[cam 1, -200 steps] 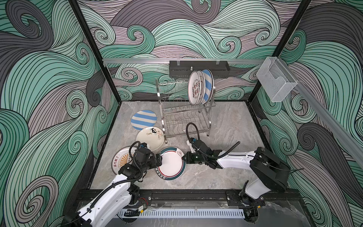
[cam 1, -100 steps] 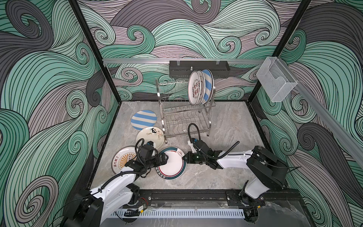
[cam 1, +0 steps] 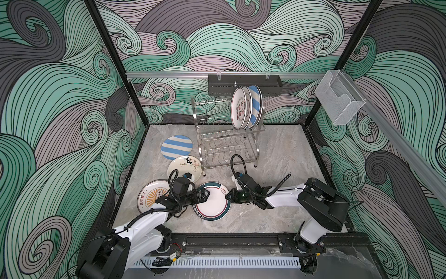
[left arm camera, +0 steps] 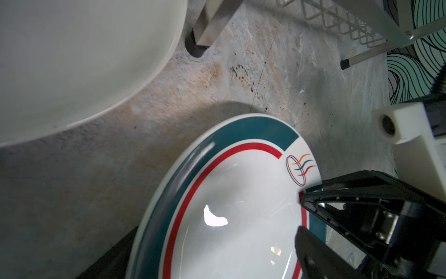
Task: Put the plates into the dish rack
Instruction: 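Lift the green-rimmed plate upright with the right gripper toward the rack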
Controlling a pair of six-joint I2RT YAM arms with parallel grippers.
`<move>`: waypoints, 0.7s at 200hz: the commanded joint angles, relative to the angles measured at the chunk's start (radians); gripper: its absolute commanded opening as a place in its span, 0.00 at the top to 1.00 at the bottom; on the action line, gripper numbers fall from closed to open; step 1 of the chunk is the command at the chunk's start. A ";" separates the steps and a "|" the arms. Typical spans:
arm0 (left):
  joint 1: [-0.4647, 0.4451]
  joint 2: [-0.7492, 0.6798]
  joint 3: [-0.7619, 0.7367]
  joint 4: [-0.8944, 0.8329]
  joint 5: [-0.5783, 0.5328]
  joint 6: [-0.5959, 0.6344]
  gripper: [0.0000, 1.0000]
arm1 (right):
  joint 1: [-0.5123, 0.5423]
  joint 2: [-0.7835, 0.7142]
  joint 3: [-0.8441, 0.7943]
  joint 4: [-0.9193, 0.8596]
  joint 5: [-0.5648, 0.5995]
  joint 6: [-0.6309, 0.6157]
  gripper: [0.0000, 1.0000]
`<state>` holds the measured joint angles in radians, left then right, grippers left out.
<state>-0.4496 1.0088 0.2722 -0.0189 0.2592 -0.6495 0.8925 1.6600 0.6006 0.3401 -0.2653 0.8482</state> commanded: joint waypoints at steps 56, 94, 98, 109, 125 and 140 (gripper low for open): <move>-0.017 0.013 0.022 -0.010 -0.002 0.026 0.01 | -0.009 -0.222 -0.028 -0.095 0.064 -0.026 0.84; -0.017 0.000 0.029 -0.001 0.022 0.019 0.01 | -0.011 -0.257 -0.016 -0.141 0.085 -0.046 0.95; -0.017 -0.006 0.030 -0.004 0.022 0.017 0.01 | -0.012 -0.260 -0.010 -0.157 0.089 -0.054 0.96; -0.017 -0.029 0.034 -0.025 0.011 0.016 0.01 | -0.012 -0.275 0.006 -0.209 0.109 -0.077 0.99; -0.017 -0.079 0.046 -0.079 -0.024 0.026 0.01 | -0.013 -0.311 0.021 -0.268 0.142 -0.101 1.00; -0.017 -0.131 0.062 -0.138 -0.071 0.027 0.01 | -0.020 -0.353 0.018 -0.296 0.158 -0.111 1.00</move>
<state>-0.4610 0.9485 0.2790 -0.0616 0.2504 -0.6369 0.8848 1.3804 0.5842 0.1104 -0.1635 0.7811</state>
